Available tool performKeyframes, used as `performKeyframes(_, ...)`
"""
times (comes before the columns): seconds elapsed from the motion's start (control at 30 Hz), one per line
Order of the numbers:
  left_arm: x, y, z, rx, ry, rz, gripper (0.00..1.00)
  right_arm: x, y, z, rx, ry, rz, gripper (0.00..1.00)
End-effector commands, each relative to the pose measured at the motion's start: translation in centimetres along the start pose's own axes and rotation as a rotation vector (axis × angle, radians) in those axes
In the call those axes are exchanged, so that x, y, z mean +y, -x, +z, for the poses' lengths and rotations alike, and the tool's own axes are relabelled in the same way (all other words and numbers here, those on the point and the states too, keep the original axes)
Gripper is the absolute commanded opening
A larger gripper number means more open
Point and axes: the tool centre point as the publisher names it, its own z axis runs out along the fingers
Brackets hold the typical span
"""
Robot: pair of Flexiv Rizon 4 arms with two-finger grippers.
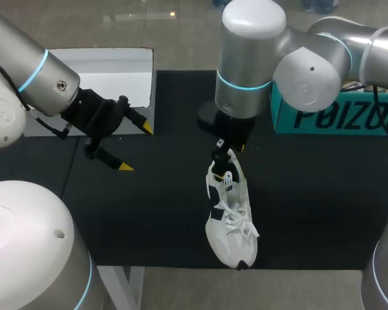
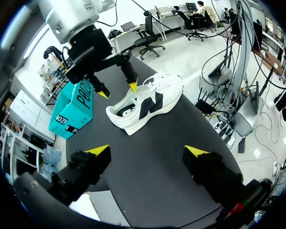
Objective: Take the shoe out of the shoebox, open the shoe tongue, remove and reinsert the insole, then place the shoe into the shoebox
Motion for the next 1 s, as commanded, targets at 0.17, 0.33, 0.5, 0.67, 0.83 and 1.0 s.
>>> performKeyframes(0.17,0.0,0.1,0.1,0.002,0.003,0.0,1.0,-0.6,0.1,0.1,-0.001,0.057,-0.287,1.0)
performKeyframes(0.33,0.0,0.1,0.1,0.002,0.003,0.0,1.0,-0.5,0.5,0.6,0.041,0.138,-0.337,1.0)
performKeyframes(0.5,0.0,0.1,0.1,0.002,0.003,0.0,1.0,-0.3,1.4,1.4,0.087,0.2,-0.438,1.0)
performKeyframes(0.67,0.0,0.1,0.1,0.002,0.003,0.0,1.0,-0.1,2.6,1.7,0.075,0.155,-0.478,1.0)
performKeyframes(0.83,0.0,0.1,0.1,0.002,0.003,0.0,1.0,0.1,3.9,1.1,0.067,0.135,-0.489,1.0)
performKeyframes(1.0,0.0,0.1,0.1,0.002,0.003,0.0,1.0,0.7,5.0,0.5,0.051,0.119,-0.5,1.0)
